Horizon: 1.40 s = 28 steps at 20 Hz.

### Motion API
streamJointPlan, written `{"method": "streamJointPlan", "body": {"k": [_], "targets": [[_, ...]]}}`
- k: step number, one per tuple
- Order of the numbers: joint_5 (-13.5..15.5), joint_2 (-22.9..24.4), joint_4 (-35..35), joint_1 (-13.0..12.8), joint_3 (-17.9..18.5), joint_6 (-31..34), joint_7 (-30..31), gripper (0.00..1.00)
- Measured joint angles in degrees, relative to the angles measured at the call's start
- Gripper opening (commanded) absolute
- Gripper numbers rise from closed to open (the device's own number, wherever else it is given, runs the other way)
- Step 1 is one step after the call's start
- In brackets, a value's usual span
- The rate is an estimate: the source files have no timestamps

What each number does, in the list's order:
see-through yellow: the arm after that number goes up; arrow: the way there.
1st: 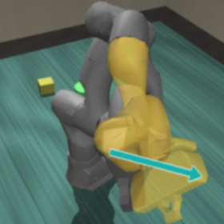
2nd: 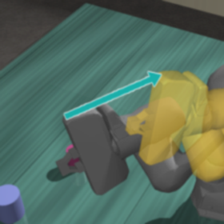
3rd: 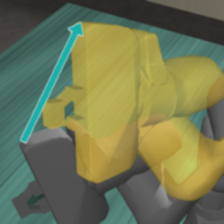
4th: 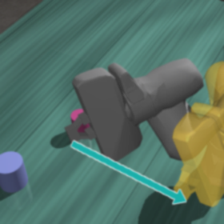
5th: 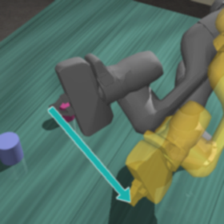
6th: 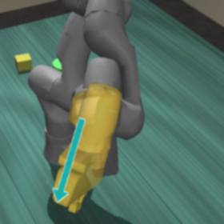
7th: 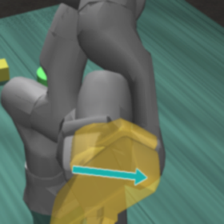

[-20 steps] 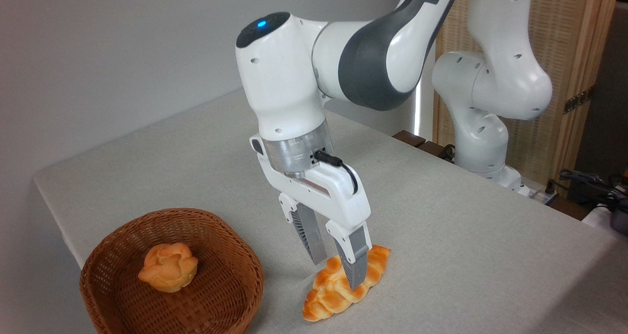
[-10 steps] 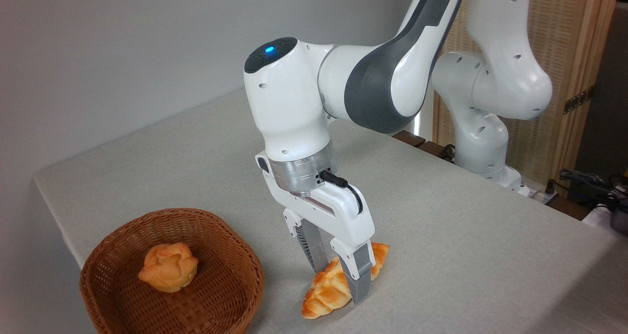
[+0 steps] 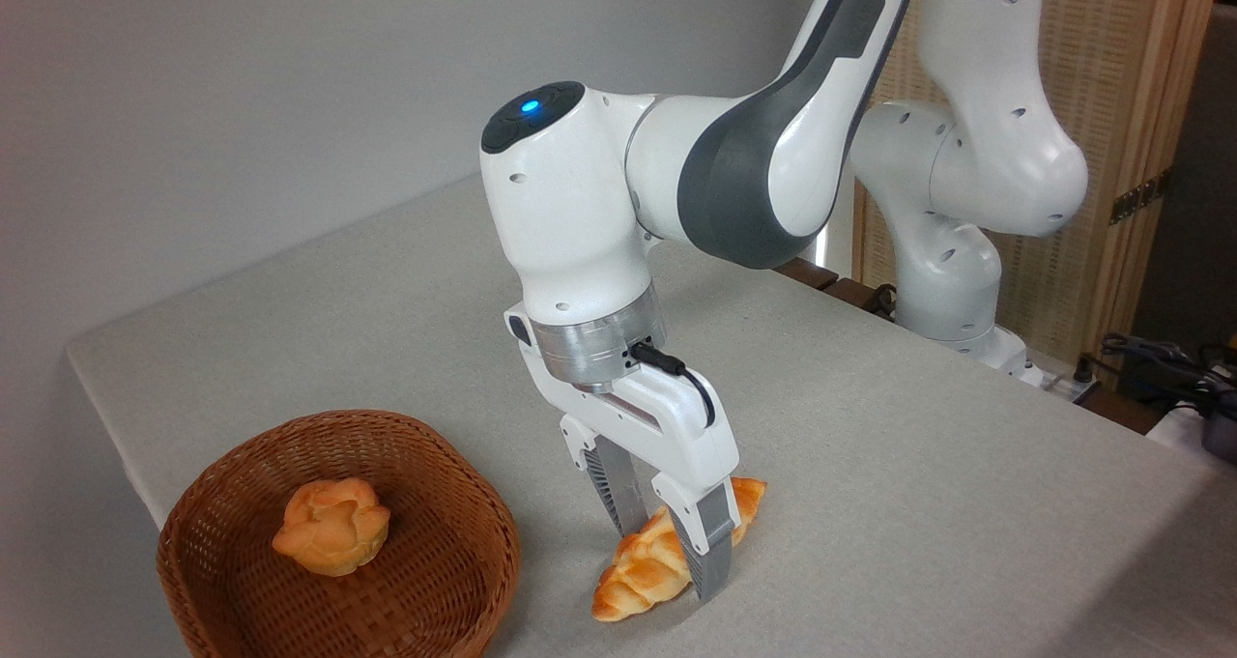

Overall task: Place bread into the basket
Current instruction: 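Close the gripper around the middle of the braided roll, then lift the braided roll and carry it over the wicker basket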

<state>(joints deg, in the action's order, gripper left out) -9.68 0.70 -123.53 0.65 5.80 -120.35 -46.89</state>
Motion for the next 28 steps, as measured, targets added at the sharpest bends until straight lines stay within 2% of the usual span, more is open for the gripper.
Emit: {"method": "streamJointPlan", "body": {"k": [11, 14, 18, 20, 23, 28], "targets": [[0.0, 0.0, 0.1, -0.3, -0.1, 0.0, -0.4, 0.36], [0.0, 0.1, 1.7, -0.2, -0.1, 2.8, -1.5, 0.36], [0.1, 0.4, 9.7, -0.5, -0.5, 14.4, -3.0, 0.37], [0.8, 0.5, 13.4, -0.7, -0.9, 17.3, -3.7, 0.37], [2.3, 0.0, 17.9, -0.9, -1.5, 18.4, -4.4, 0.37], [4.5, -5.8, 28.4, -1.0, -4.2, 18.3, -4.6, 0.37]]}}
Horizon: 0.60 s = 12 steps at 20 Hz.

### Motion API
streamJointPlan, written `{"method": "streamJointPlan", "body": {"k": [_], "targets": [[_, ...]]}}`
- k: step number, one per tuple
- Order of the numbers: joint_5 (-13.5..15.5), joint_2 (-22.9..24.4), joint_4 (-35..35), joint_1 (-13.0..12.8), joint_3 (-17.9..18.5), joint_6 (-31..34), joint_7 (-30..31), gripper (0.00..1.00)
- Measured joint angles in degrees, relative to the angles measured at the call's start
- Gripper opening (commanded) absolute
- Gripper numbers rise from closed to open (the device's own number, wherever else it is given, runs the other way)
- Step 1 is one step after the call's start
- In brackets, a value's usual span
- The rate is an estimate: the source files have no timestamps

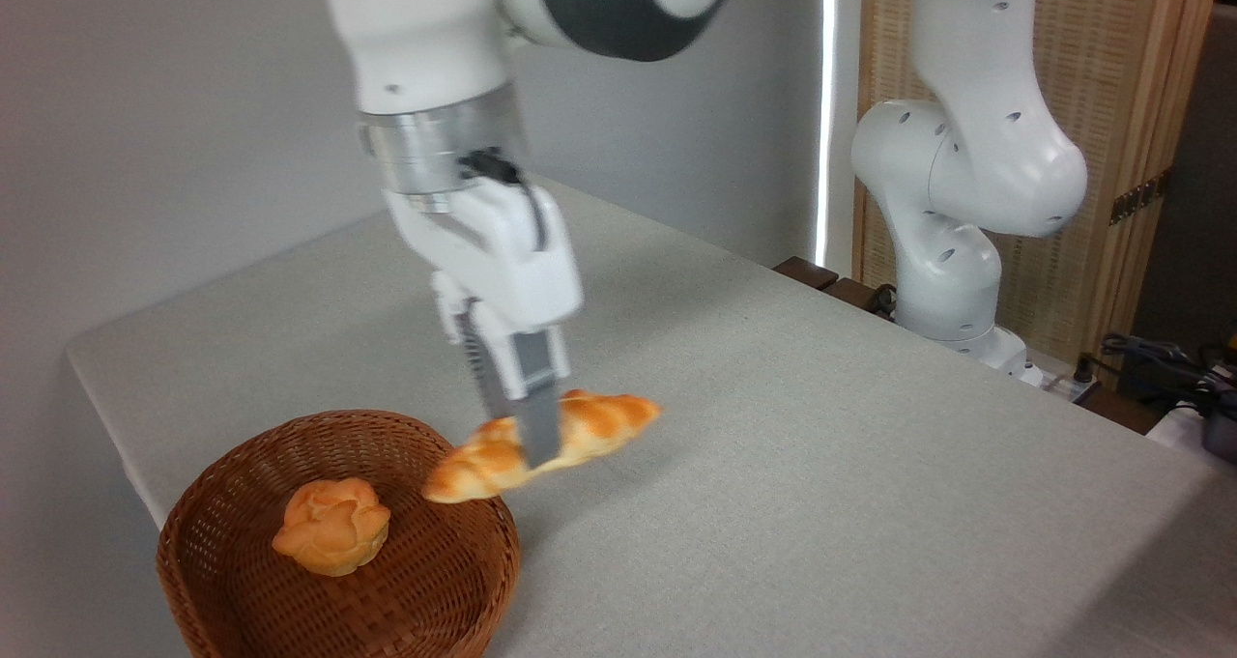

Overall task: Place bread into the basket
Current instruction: 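Lift the braided roll and carry it over the wicker basket, then lower the roll into the basket beside the round bun and open the gripper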

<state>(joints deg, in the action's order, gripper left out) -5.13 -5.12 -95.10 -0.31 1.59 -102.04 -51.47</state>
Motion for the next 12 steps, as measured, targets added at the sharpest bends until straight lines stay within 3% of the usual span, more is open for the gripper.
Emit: {"method": "streamJointPlan", "body": {"k": [6, 10, 12], "targets": [[6.2, -10.2, 12.3, 0.8, -2.9, -0.5, 0.1, 0.4], [6.8, -13.7, 14.5, 1.1, -4.7, -6.5, 3.3, 0.42], [6.6, -15.3, 14.7, 1.1, -5.7, -9.5, 4.9, 0.52]]}}
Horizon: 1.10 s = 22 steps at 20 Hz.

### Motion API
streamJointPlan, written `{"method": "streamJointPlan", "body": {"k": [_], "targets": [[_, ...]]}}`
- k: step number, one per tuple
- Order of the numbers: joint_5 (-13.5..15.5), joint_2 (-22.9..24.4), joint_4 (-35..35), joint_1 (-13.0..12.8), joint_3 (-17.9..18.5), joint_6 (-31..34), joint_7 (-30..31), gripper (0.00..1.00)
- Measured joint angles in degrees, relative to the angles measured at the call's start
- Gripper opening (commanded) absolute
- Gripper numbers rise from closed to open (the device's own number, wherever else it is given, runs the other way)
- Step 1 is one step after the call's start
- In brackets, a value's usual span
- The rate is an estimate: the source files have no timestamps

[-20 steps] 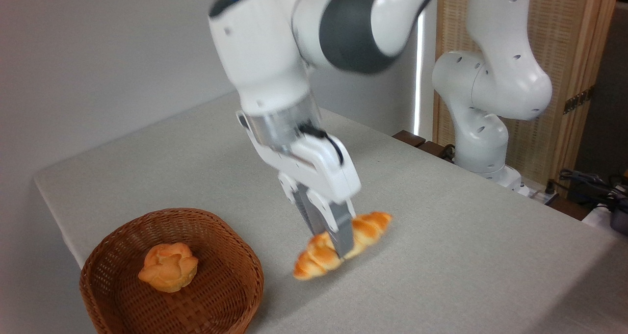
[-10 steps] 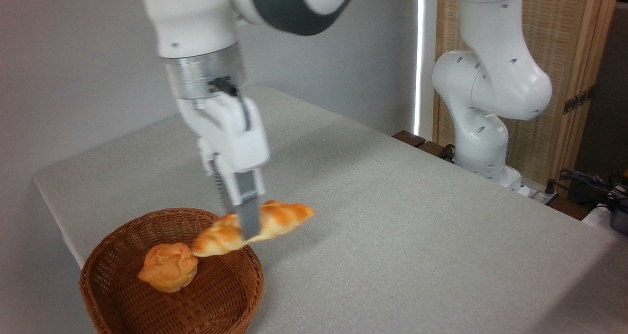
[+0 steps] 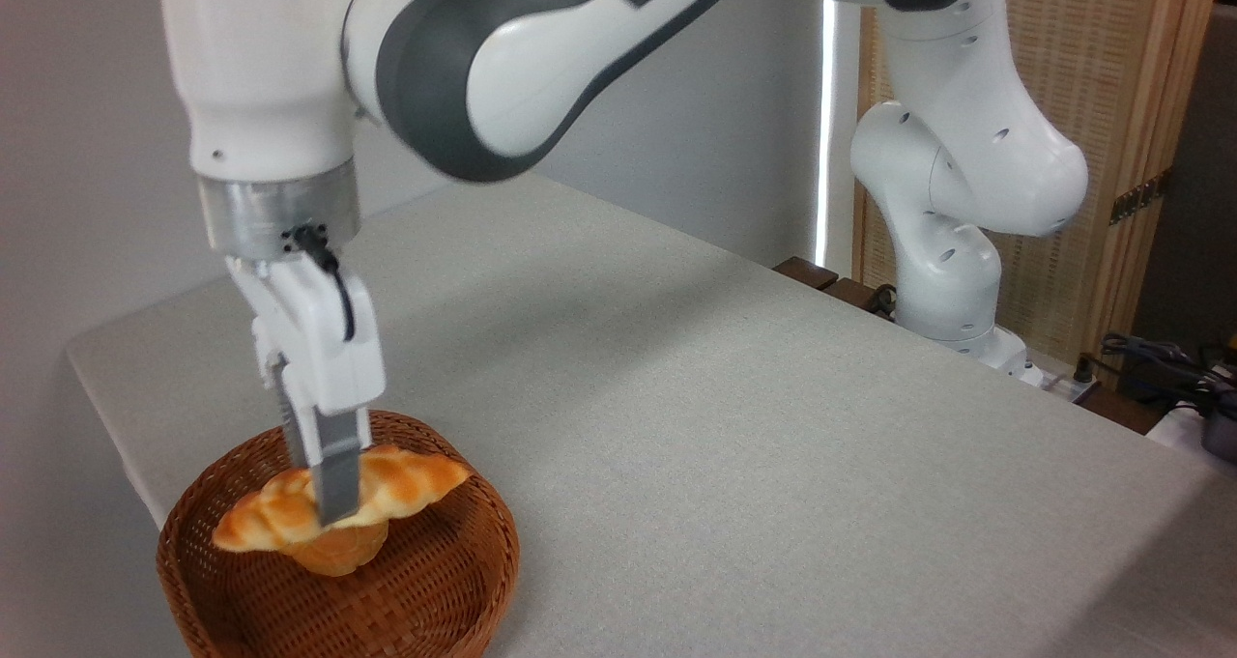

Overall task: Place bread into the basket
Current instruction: 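Lower the roll into the basket beside the round bun and open the gripper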

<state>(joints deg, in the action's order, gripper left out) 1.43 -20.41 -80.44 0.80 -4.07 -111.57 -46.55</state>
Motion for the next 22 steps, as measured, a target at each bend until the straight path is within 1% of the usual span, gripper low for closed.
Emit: {"method": "streamJointPlan", "body": {"k": [1, 2, 4, 5, 6, 7, 8, 10, 12, 19, 22], "targets": [[-0.2, -0.6, 0.1, 0.0, -0.2, -0.8, 0.4, 0.63], [-0.6, -1.2, 0.1, 0.0, -0.3, -1.2, 0.6, 0.69], [-1.2, -1.7, 0.1, 0.1, -0.4, -1.4, 0.6, 0.75], [-2.1, -2.0, 0.1, 0.1, -0.5, -1.4, 0.6, 0.8], [-2.9, -2.2, 0.1, 0.2, -0.7, -1.5, 0.6, 0.94], [-4.8, -2.6, 0.1, 0.2, -1.2, -1.5, 0.6, 1.0], [-6.7, -2.9, 0.1, 0.2, -1.7, -1.5, 0.7, 1.0], [-9.1, -3.4, 0.1, 0.2, -2.4, -1.5, 0.9, 1.0], [-10.0, -3.6, 0.1, 0.2, -2.6, -1.6, 1.0, 1.0], [-10.3, -3.7, 0.1, 0.3, -2.8, -1.6, 1.0, 1.0], [-10.4, -3.7, 0.2, 0.4, -2.8, -2.7, 1.0, 1.0]]}}
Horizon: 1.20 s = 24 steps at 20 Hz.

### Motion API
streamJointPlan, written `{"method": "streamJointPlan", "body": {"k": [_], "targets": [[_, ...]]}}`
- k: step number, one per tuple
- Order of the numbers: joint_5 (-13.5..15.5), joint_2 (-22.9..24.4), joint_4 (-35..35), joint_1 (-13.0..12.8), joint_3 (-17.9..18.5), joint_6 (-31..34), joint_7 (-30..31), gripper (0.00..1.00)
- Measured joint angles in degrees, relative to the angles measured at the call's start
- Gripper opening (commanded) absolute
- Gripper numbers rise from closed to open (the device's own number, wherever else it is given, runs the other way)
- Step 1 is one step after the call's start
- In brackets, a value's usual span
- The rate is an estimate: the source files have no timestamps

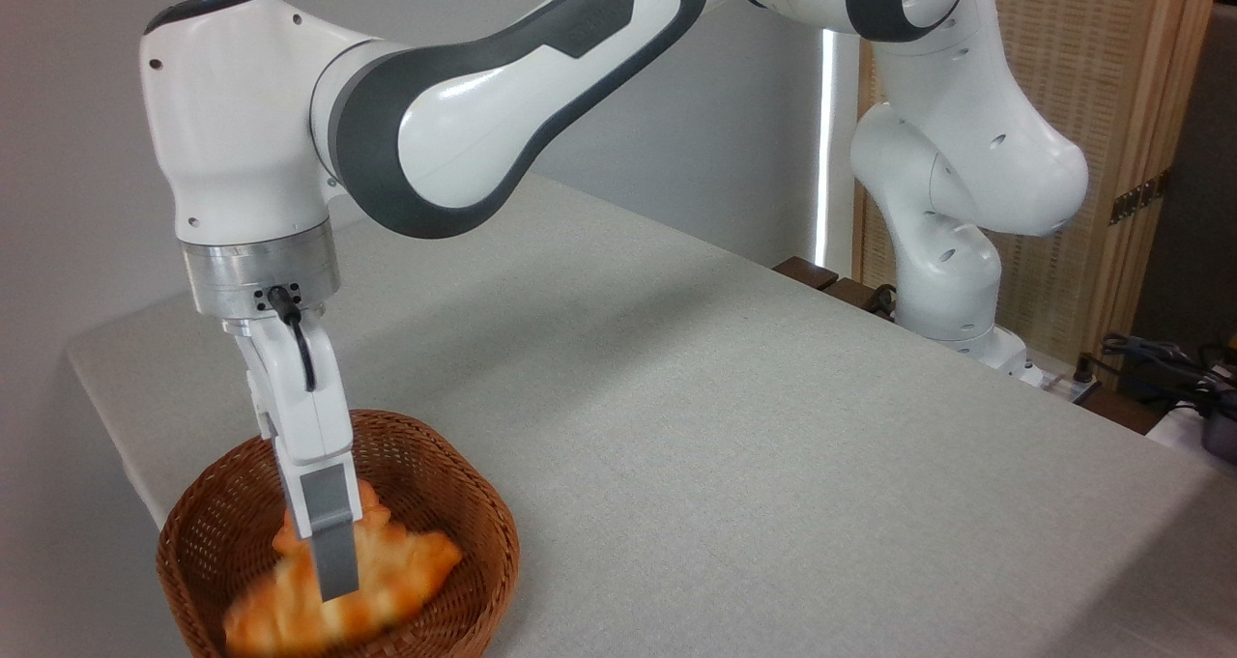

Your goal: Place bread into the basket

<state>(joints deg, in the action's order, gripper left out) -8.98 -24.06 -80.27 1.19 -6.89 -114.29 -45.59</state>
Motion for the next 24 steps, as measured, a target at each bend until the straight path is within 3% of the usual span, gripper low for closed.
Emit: {"method": "streamJointPlan", "body": {"k": [6, 9, 11, 13, 17, 24], "targets": [[0.0, 0.0, 0.2, 0.3, 0.0, -0.7, 0.1, 1.0], [0.1, 1.0, 1.3, 1.2, 0.0, -0.6, 3.0, 1.0], [1.5, 2.9, 1.9, 2.1, -0.1, 1.6, 4.0, 1.0], [4.2, 6.8, 2.2, 3.3, -0.1, 7.9, 4.1, 1.0], [6.1, 12.7, 1.9, 4.1, -0.2, 17.7, 4.1, 1.0], [7.1, 22.6, -7.9, 4.3, -0.2, 21.1, 2.6, 1.0]]}}
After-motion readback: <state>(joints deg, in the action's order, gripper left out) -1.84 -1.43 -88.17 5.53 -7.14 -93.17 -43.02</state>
